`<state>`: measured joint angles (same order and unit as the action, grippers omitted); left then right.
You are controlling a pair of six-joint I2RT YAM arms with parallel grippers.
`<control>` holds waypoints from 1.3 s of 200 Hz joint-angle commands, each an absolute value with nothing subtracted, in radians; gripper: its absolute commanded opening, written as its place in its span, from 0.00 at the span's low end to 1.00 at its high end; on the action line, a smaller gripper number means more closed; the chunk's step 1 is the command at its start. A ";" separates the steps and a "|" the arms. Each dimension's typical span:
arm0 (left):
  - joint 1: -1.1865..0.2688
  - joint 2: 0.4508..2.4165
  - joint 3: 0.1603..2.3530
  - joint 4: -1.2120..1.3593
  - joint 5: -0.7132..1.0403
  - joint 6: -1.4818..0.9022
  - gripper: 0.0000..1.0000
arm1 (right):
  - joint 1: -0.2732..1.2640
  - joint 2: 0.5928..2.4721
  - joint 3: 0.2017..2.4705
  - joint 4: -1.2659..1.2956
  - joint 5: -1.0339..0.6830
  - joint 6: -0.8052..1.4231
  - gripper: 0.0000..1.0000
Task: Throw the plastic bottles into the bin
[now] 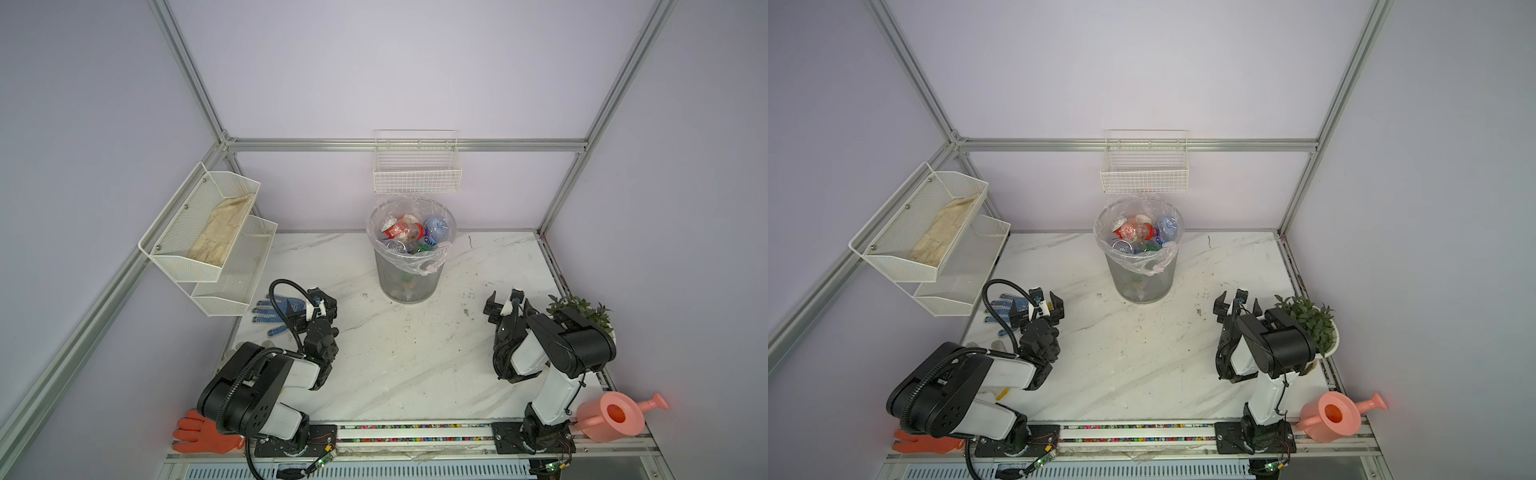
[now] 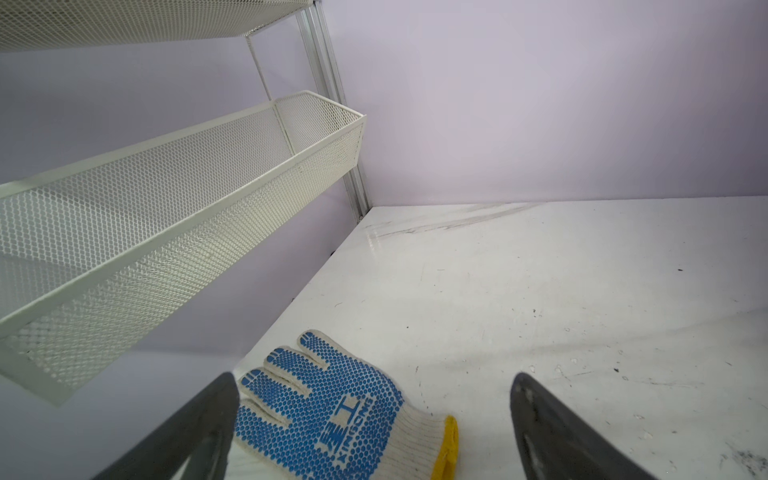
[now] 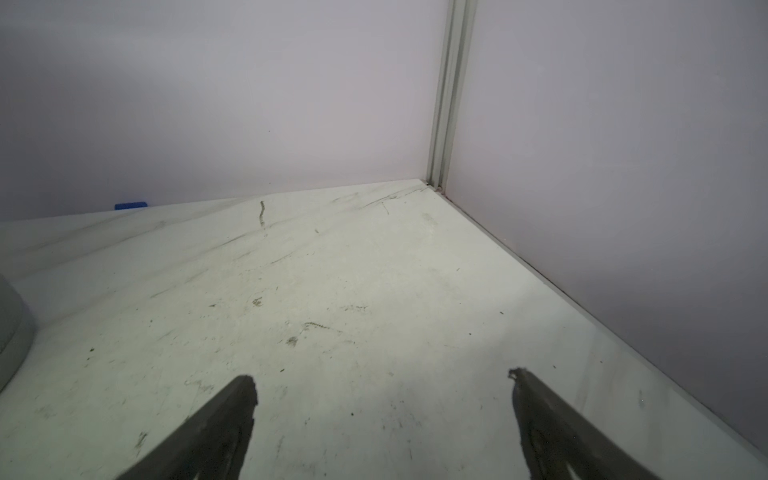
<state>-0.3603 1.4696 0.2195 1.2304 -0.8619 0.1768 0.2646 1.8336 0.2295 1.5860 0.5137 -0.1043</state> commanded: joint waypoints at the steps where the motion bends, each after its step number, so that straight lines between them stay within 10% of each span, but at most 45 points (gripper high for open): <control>1: -0.354 1.456 0.172 1.349 -0.836 0.183 1.00 | 0.267 1.862 0.244 1.868 0.411 -0.163 0.97; 157: -0.288 1.633 0.190 1.505 -0.692 0.204 1.00 | 0.234 1.865 0.256 1.859 0.373 -0.130 0.97; 260: -0.116 1.625 0.270 1.276 -0.451 0.062 1.00 | 0.168 1.801 0.446 1.411 0.415 -0.015 0.97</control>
